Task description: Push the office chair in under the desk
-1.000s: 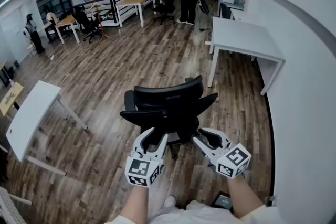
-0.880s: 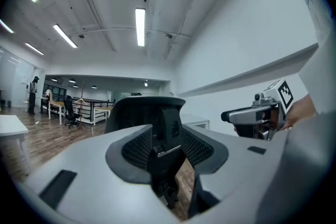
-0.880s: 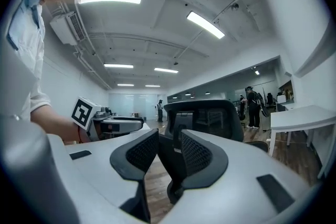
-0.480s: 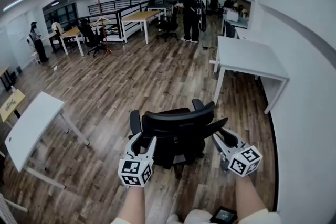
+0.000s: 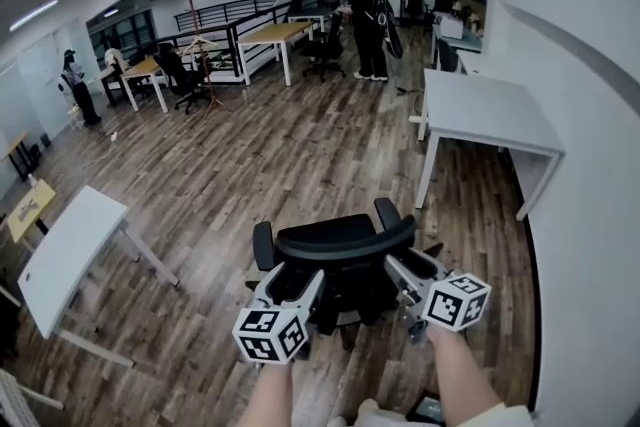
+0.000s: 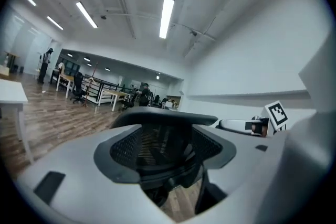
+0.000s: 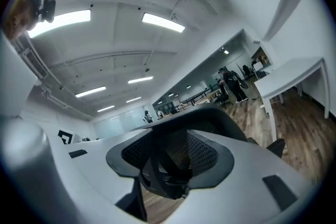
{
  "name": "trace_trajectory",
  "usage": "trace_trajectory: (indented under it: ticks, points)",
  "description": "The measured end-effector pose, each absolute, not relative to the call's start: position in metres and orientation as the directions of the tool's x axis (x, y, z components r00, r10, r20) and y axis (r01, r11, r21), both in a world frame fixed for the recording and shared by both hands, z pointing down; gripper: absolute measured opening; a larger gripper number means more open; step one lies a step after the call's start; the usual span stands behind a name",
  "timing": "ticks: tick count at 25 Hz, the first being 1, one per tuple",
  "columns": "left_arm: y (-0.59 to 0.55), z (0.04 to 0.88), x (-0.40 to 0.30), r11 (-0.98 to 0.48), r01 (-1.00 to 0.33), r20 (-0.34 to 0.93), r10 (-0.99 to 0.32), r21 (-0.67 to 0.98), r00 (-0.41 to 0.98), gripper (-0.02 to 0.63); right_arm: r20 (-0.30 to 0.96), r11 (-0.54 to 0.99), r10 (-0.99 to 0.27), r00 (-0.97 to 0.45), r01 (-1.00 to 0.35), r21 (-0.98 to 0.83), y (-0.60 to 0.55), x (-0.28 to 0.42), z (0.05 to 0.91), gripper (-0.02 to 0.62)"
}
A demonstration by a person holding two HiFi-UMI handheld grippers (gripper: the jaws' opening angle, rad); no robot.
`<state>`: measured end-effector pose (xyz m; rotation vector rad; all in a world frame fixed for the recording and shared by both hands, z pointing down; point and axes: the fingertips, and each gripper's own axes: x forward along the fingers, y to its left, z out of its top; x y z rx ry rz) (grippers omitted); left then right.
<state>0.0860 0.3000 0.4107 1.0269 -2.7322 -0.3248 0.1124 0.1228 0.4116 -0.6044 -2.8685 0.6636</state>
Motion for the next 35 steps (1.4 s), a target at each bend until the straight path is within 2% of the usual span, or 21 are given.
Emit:
trace_trajectory:
  ticks: [4,8,10,14,19,22,25,27,31,35]
  points:
    - [0.288,0.398,0.085,0.695,-0.615,0.082,-0.685,0.372,-0.724,0.290,0.055,0.790,0.435,-0.899,0.352,-0.502,0.132,0.108,0.407,0.212]
    - [0.286,0.397,0.079,0.699,-0.581,0.115,-0.675,0.417,-0.729,0.293,0.040,0.746,0.448,-0.893,0.349,-0.567,0.128,0.106,0.404,0.218]
    - [0.285,0.399,0.082,0.730,-0.599,0.146,-0.666,0.328,-0.732,0.293,0.055,0.775,0.456,-0.888,0.366,-0.515,0.130,0.107,0.401,0.225]
    - [0.286,0.402,0.099,0.762,-0.644,0.168,-0.628,-0.064,-0.760,0.292,0.171,0.898,0.432,-0.885,0.405,-0.171,0.139,0.117,0.396,0.225]
    - [0.303,0.406,0.104,0.737,-0.660,0.139,-0.645,-0.145,-0.752,0.293,0.127,0.875,0.479,-0.868,0.463,-0.138,0.130,0.127,0.400,0.225]
    - [0.335,0.435,0.106,0.721,-0.663,0.168,-0.641,-0.202,-0.749,0.292,0.157,0.877,0.479,-0.864,0.479,-0.038,0.102,0.136,0.427,0.225]
    - [0.349,0.471,0.112,0.667,-0.713,0.227,-0.676,-0.215,-0.701,0.293,0.216,0.841,0.520,-0.826,0.540,0.038,0.086,0.147,0.456,0.238]
    - [0.343,0.481,0.118,0.629,-0.757,0.240,-0.718,-0.178,-0.653,0.302,0.236,0.800,0.579,-0.780,0.600,0.021,0.095,0.151,0.469,0.245]
    - [0.304,0.470,0.132,0.561,-0.822,0.207,-0.797,-0.094,-0.567,0.302,0.161,0.691,0.719,-0.676,0.719,-0.069,0.146,0.156,0.464,0.247]
    - [0.260,0.469,0.134,0.523,-0.846,0.217,-0.818,-0.103,-0.533,0.299,0.172,0.654,0.750,-0.639,0.755,-0.043,0.186,0.144,0.468,0.247]
